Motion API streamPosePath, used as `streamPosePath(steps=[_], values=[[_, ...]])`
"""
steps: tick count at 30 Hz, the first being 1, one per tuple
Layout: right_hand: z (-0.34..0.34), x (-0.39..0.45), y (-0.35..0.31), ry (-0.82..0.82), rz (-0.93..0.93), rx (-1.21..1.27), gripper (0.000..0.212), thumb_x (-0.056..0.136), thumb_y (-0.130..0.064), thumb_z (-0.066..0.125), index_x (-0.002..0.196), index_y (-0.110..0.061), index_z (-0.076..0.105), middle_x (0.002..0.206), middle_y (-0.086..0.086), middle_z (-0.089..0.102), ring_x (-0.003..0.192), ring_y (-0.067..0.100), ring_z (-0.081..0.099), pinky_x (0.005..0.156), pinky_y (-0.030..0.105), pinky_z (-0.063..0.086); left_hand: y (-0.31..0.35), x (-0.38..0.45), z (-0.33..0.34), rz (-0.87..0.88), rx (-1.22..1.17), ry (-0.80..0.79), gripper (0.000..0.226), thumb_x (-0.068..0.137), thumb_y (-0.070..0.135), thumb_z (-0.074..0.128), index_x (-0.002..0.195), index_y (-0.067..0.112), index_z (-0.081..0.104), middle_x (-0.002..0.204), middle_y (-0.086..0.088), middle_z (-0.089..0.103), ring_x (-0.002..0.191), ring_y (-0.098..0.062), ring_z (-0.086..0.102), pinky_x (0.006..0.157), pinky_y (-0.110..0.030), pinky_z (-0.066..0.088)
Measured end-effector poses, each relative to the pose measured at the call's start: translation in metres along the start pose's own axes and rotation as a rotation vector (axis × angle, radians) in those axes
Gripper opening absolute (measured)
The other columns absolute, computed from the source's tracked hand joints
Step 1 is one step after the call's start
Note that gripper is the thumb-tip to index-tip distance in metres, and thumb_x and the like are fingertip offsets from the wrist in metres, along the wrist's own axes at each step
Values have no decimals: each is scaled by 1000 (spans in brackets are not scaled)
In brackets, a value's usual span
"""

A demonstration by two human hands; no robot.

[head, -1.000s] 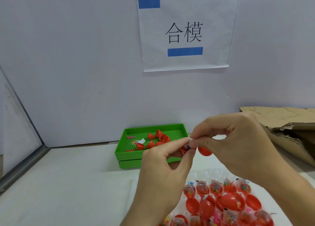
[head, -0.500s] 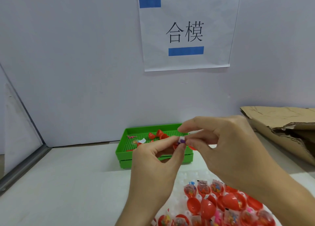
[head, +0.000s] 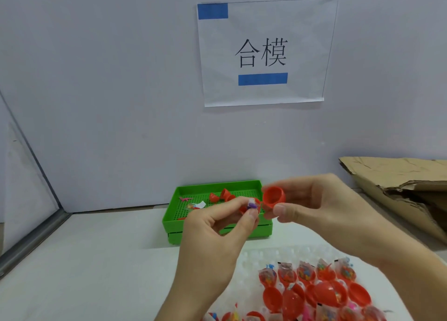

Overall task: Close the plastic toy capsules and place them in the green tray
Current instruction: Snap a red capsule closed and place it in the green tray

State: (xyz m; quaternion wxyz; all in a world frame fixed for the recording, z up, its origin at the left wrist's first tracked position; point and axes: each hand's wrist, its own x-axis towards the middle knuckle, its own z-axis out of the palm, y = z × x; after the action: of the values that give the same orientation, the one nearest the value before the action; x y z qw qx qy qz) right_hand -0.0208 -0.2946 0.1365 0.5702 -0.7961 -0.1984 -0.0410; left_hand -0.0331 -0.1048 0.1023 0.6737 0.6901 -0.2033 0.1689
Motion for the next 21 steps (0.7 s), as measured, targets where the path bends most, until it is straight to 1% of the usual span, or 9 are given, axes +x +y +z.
streamPosePath(steps=[2, 4, 5, 7, 9, 12, 15, 18, 21], values=[[1, 1, 0, 11, -31, -66, 24, 79, -28, 76, 100, -39, 75, 93, -10, 78, 89, 5, 73, 86, 31, 54, -1, 0, -1, -11, 60, -8, 20, 73, 35, 72, 92, 39, 78, 87, 8, 78, 87, -13, 75, 85, -33, 59], [2, 0, 0, 6, -70, -186, 36, 85, -13, 75, 100, -46, 71, 91, -17, 76, 89, 0, 71, 85, 26, 55, -2, 0, -2, -29, 100, -26, 17, 73, 35, 73, 89, 36, 79, 85, 9, 78, 86, -11, 74, 85, -33, 59], [3, -1, -1, 8, -84, -270, 41, 86, -10, 74, 102, -48, 70, 90, -21, 74, 89, -2, 69, 84, 23, 55, -2, 0, -1, -40, 120, -35, 11, 76, 31, 75, 85, 35, 80, 85, 11, 77, 85, -9, 74, 83, -30, 59], [5, -2, -5, 25, -133, -467, 42, 88, -10, 73, 109, -46, 70, 88, -25, 70, 87, -3, 66, 81, 20, 53, -2, -1, -1, -39, 185, -40, 15, 81, 22, 77, 83, 36, 79, 83, 16, 77, 82, -3, 73, 78, -18, 57], [10, -2, -8, 15, -190, -647, 39, 88, -12, 72, 114, -40, 71, 89, -18, 66, 86, 2, 63, 81, 24, 53, -1, -2, 0, -24, 258, -41, 16, 83, 20, 76, 89, 35, 78, 82, 20, 76, 80, 2, 72, 71, -9, 53], [17, -3, -10, 5, -232, -741, 29, 90, -16, 70, 113, -33, 71, 96, -11, 62, 85, 4, 57, 80, 32, 51, 4, -2, 1, 44, 373, -49, 20, 87, 19, 73, 87, 39, 77, 78, 21, 74, 77, 1, 70, 65, -6, 50], [21, -3, -9, 10, -238, -747, 26, 92, -18, 67, 114, -32, 69, 96, -12, 59, 87, 4, 55, 79, 32, 50, 6, -2, 0, 137, 494, -43, 18, 88, 17, 71, 85, 33, 78, 75, 19, 72, 75, -2, 68, 64, -10, 51], [22, -3, -9, -2, -244, -761, 24, 92, -18, 67, 113, -30, 71, 94, -12, 59, 85, 5, 55, 77, 30, 48, 7, -2, 2, 197, 561, -46, 13, 86, 23, 63, 88, 24, 76, 77, 14, 70, 76, -8, 67, 68, -26, 56], [20, -3, -9, 38, -265, -723, 30, 91, -13, 68, 114, -32, 72, 89, -14, 60, 83, 4, 56, 75, 26, 48, 9, -3, 5, 233, 563, -9, 14, 84, 25, 65, 96, 31, 71, 80, 17, 67, 77, -6, 66, 69, -28, 57]])
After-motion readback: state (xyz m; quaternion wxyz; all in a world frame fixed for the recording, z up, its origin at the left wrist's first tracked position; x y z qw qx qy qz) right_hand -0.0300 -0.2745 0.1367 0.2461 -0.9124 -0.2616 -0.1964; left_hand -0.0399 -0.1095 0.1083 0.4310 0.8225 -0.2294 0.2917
